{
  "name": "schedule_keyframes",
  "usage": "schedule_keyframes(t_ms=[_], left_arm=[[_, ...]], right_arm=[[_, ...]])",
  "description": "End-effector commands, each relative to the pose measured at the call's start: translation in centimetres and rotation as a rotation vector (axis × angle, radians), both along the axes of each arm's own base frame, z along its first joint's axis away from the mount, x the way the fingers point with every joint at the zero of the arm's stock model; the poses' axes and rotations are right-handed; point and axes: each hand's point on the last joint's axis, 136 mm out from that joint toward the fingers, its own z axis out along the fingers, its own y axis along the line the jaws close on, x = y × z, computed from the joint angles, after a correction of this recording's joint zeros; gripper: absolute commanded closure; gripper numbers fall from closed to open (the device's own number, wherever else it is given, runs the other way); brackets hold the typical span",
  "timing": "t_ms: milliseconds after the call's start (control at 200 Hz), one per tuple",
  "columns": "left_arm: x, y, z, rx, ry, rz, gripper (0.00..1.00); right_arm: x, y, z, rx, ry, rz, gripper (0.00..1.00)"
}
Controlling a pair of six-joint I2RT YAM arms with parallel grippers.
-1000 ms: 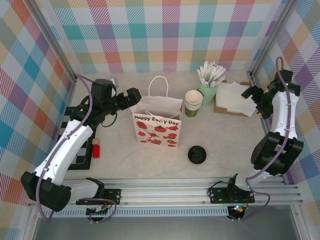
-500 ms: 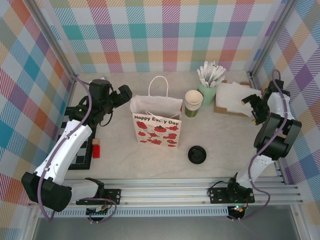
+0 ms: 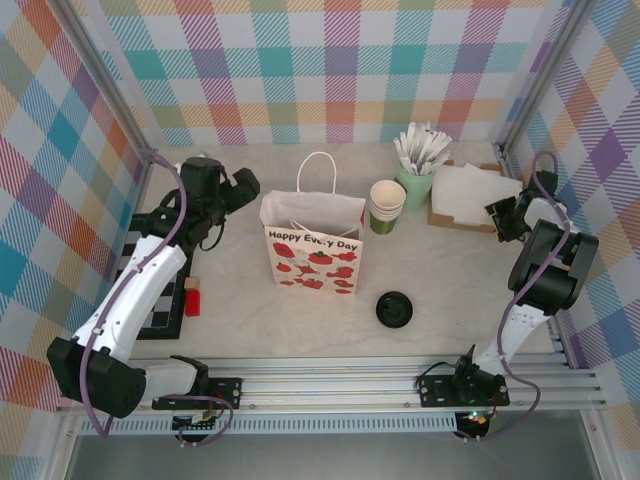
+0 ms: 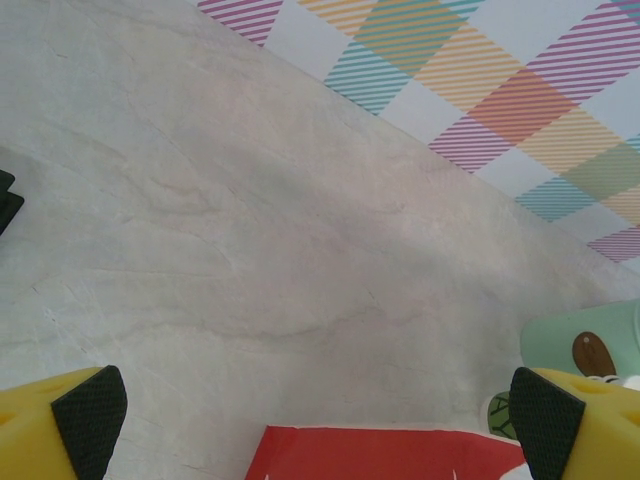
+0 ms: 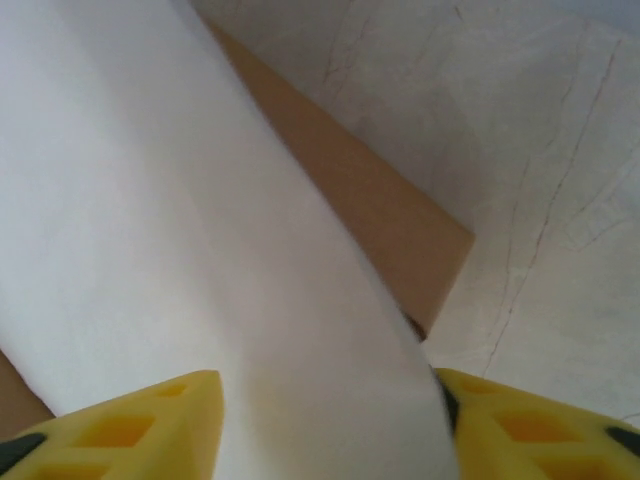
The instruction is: Pack the takeout coffee
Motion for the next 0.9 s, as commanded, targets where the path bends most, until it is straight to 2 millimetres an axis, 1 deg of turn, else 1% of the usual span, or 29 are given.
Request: schedule_keyframes(t_ms=[0,65,225,290,340,380,475,515,575,615,625,635,710,785,845,895], left_arm=[[0.6,0.5,1.4,0.005,-0.025,0.016,0.0],[0.7,0.6,1.6,0.014,-0.027,0.01,0.0],[0.8,0.7,1.8,0.032,-0.035,0.0,0.0],[1.0,0.7,1.8,0.027,-0.041,-0.003,0.0],[1.1,0.6,1.7,0.022,-0.043,-0.008,0.0],[1.2,0.5,1.6,0.016,-0.045,-0.012,0.0],[1.5,0.3,1.7,0.009,-0.045,-0.024,0.0],[1.5,0.2,1.6,0.007,-0.044,-0.031,0.0],[1.5,0.2,1.7,0.007,-0.045,-0.037,0.0],[1.4,0.2,1.8,0.009,-0.046,-0.038,0.0],[1.4,0.2,1.8,0.01,-0.045,-0.039,0.0],[1.4,0.3,1.8,0.01,-0.046,-0.039,0.0],[1.3,0.2,2.6,0.01,-0.07,-0.069,0.0],[1.5,0.2,4.3,0.0,-0.129,-0.124,0.0],[1.7,0.3,6.2,0.017,-0.196,-0.167,0.0],[1.8,0.3,8.0,0.041,-0.252,-0.202,0.0]], right_arm=[[0.6,-0.4,2.6,-0.066,-0.096,0.018,0.59],[0.2,-0.5,3.2,-0.086,-0.09,0.02,0.65],[-0.9,-0.6,5.0,-0.131,-0.102,0.01,0.69],[-1.1,-0.7,5.6,-0.147,-0.11,0.009,0.76],[-1.2,-0.7,5.6,-0.154,-0.11,0.014,0.83],[-1.1,-0.7,5.7,-0.154,-0.115,0.019,0.86],[-0.7,-0.4,5.4,-0.133,-0.116,0.031,0.84],[-0.6,-0.3,5.3,-0.127,-0.114,0.035,0.85],[-0.4,-0.1,5.2,-0.133,-0.112,0.043,0.92],[-0.3,0.0,5.7,-0.148,-0.12,0.056,0.96],[-0.3,0.1,5.8,-0.154,-0.122,0.062,0.98],[-0.2,0.1,6.1,-0.159,-0.129,0.067,1.0],[0.2,0.8,8.2,-0.207,-0.155,0.114,1.0],[0.5,1.7,10.9,-0.26,-0.208,0.168,1.0],[0.6,2.3,13.9,-0.331,-0.273,0.206,1.0],[0.5,2.9,16.8,-0.389,-0.33,0.234,1.0]])
